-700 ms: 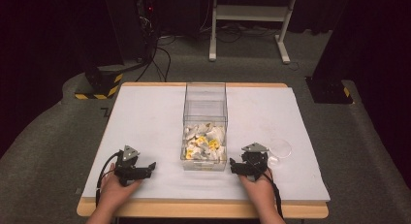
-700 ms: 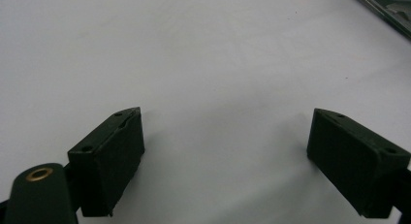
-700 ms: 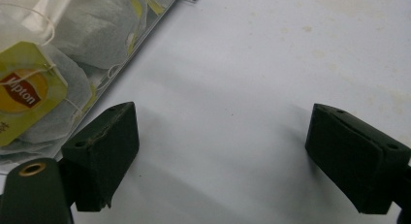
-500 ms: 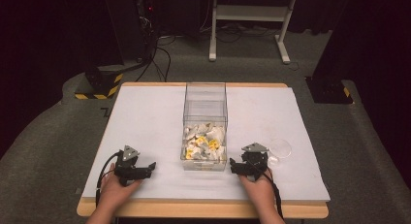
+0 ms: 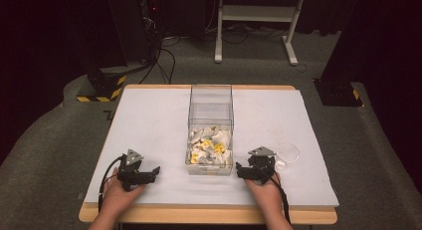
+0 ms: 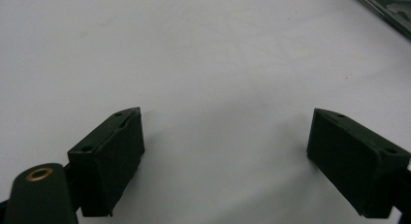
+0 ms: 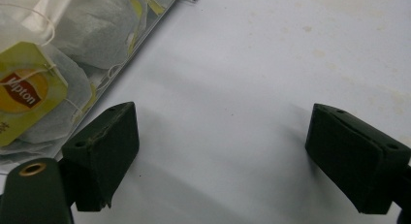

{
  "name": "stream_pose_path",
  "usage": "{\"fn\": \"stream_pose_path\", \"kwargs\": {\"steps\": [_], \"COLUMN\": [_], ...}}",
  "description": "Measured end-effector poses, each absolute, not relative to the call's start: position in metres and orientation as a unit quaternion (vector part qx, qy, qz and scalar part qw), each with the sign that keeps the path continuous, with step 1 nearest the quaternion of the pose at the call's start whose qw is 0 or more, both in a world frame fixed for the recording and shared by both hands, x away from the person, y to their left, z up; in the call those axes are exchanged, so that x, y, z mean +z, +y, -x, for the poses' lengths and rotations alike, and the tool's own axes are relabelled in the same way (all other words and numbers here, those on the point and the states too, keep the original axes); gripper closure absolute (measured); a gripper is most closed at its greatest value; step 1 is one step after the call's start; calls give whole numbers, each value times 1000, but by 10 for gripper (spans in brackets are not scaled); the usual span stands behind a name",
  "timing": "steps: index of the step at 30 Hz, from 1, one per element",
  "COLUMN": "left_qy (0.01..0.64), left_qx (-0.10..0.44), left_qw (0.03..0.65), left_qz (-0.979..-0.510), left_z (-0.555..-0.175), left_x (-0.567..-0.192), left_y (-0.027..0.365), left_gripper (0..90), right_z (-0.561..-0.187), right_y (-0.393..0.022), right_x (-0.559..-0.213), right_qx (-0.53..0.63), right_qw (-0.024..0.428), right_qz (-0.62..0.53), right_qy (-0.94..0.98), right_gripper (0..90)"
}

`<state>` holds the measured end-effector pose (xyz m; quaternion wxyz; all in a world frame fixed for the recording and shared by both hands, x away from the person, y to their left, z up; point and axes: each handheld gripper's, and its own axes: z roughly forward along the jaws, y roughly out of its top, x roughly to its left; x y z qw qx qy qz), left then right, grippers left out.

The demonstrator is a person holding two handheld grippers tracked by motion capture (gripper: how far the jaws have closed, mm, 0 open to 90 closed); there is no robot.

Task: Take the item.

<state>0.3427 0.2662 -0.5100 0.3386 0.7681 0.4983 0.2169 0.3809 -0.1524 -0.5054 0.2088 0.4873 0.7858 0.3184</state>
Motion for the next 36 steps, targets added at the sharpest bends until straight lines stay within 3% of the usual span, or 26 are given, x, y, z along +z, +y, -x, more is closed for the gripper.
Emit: {"fn": "stream_pose_path", "kwargs": {"steps": [36], "left_qy": [498], "left_qx": [216], "left_qw": [339], "left_qz": [-768], "left_z": [-343], "left_x": [-510], "left_y": [266], "left_gripper": [135], "right_z": [-370], "right_y": [-155], "right_x": [-484], "right_qx": [366], "right_qw": [209], "right_qz": [-451], "right_qy": [786], "right_gripper": [140]}}
